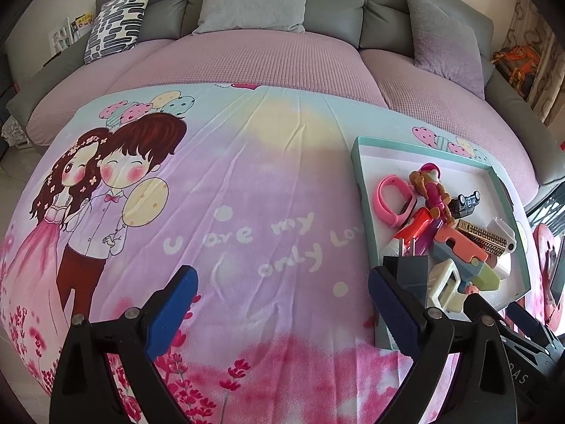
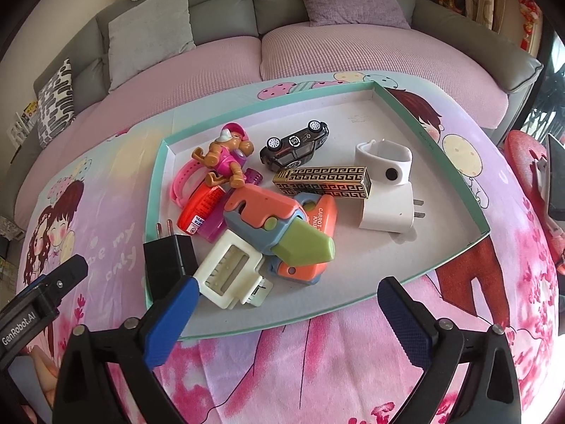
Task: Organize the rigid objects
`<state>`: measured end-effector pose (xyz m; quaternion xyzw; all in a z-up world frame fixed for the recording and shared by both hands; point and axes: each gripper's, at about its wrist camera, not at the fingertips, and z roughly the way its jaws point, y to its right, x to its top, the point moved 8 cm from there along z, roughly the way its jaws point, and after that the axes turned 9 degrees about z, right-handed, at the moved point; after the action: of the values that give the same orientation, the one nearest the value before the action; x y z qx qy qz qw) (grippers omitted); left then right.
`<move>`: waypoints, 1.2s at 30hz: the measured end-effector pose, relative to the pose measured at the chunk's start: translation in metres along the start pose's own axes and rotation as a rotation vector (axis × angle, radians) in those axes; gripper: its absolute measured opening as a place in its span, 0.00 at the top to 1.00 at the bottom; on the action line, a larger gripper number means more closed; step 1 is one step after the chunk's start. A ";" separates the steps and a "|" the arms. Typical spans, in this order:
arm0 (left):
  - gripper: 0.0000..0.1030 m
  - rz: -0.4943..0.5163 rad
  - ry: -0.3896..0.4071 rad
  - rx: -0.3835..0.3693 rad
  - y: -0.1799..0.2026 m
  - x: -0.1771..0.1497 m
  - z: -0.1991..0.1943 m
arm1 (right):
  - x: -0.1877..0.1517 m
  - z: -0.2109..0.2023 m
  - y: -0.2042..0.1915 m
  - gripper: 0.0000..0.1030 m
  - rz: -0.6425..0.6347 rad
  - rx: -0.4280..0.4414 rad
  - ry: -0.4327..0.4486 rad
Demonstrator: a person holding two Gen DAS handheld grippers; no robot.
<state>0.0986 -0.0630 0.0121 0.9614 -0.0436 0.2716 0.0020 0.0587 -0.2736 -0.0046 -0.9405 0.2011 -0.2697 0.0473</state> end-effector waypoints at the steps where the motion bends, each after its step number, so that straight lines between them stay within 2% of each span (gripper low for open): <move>1: 0.05 0.000 -0.004 0.000 0.000 -0.002 0.000 | -0.001 -0.001 -0.001 0.00 -0.004 -0.003 0.002; 12: 0.05 -0.032 -0.028 -0.022 -0.012 -0.017 -0.005 | -0.017 0.000 -0.007 0.00 -0.058 -0.026 -0.025; 19: 0.05 -0.027 -0.034 0.051 -0.024 -0.022 -0.009 | -0.020 -0.001 -0.014 0.00 -0.090 -0.038 -0.028; 23: 0.05 -0.015 -0.043 0.041 -0.024 -0.027 -0.008 | -0.021 -0.003 -0.016 0.00 -0.097 -0.041 -0.026; 36: 0.05 0.013 -0.087 0.105 -0.030 -0.038 -0.004 | -0.021 -0.008 -0.017 0.00 -0.102 -0.050 -0.022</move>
<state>0.0662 -0.0299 -0.0037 0.9708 -0.0357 0.2313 -0.0521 0.0439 -0.2495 -0.0050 -0.9534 0.1589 -0.2563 0.0123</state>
